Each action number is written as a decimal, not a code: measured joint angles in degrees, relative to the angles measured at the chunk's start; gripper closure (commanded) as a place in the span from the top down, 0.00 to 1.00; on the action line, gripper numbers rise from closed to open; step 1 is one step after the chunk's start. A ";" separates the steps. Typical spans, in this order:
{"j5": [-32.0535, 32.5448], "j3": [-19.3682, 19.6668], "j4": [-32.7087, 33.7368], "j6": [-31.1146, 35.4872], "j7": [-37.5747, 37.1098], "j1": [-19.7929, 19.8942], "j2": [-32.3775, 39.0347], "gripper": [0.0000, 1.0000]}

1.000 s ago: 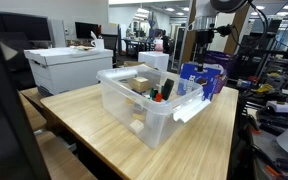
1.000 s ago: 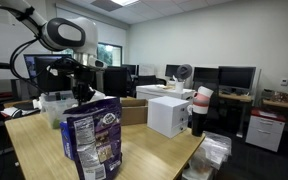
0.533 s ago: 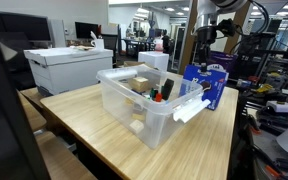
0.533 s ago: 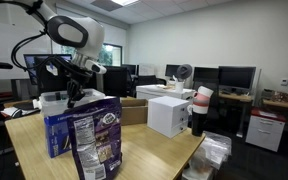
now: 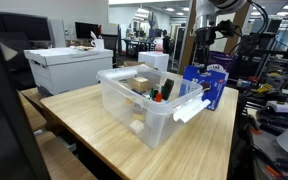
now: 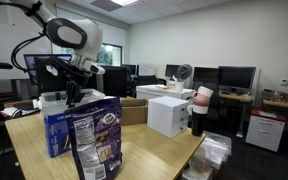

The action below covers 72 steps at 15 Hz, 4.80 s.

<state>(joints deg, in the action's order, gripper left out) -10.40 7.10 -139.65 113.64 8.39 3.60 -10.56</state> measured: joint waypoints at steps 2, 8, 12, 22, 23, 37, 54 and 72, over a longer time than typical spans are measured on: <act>0.00 -0.84 -0.68 0.31 -0.74 -0.08 -0.01 0.70; 0.00 -3.08 -3.51 3.72 -2.23 -0.18 -0.09 0.98; -0.09 -3.76 -6.16 7.20 -2.23 -0.71 -0.20 1.00; -5.16 -3.54 -7.84 7.17 -0.64 -0.94 -0.16 1.00; -6.22 -3.32 -8.00 6.98 0.21 -0.94 -0.08 1.00; -8.20 -2.38 -8.23 5.32 1.54 -0.94 0.32 0.05; -7.70 -2.38 -1.16 0.42 -0.21 -0.93 -2.54 0.04; 2.17 -1.08 -6.18 -8.38 27.85 -5.36 -16.19 0.07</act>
<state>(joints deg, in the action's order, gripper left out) -8.23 6.01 -145.83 105.26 36.23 -1.75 -26.74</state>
